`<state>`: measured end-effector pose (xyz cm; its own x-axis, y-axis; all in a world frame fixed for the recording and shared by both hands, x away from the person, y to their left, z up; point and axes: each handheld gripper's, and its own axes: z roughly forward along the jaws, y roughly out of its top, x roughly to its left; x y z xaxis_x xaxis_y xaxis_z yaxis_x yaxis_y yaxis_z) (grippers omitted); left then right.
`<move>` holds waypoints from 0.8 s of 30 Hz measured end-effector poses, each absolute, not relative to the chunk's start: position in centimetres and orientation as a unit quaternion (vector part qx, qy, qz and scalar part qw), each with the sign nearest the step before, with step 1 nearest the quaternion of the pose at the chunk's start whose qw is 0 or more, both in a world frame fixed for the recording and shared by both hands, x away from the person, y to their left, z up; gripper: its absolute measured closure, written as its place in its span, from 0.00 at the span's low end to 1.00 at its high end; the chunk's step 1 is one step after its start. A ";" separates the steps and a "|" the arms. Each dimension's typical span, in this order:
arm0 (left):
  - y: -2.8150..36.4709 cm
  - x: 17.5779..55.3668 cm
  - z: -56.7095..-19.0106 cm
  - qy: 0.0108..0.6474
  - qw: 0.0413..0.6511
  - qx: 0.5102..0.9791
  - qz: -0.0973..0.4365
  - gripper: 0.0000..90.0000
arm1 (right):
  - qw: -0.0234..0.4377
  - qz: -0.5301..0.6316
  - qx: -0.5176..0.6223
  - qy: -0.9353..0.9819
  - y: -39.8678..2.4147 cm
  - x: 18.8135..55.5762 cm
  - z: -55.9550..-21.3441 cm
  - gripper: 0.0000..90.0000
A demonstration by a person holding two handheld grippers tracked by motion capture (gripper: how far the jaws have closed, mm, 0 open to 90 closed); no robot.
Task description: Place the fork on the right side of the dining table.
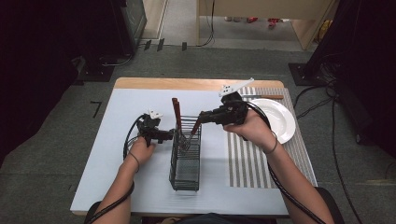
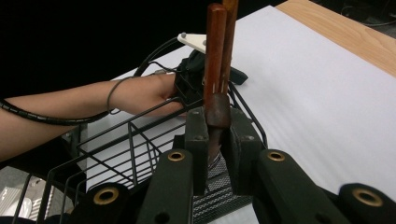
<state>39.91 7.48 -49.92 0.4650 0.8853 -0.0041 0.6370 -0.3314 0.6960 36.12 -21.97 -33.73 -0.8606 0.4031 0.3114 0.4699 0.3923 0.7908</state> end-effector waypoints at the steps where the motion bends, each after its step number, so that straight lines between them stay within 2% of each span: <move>1: 7.5 39.9 -49.9 0.480 0.322 0.793 0.193 0.00 | 0.032 -0.485 -0.260 -0.834 -21.9 36.1 -33.7 0.90; 24: 7.5 39.9 -49.9 0.480 0.323 0.792 0.194 0.00 | -0.013 -0.520 -0.252 -0.816 -23.3 34.7 -30.6 0.90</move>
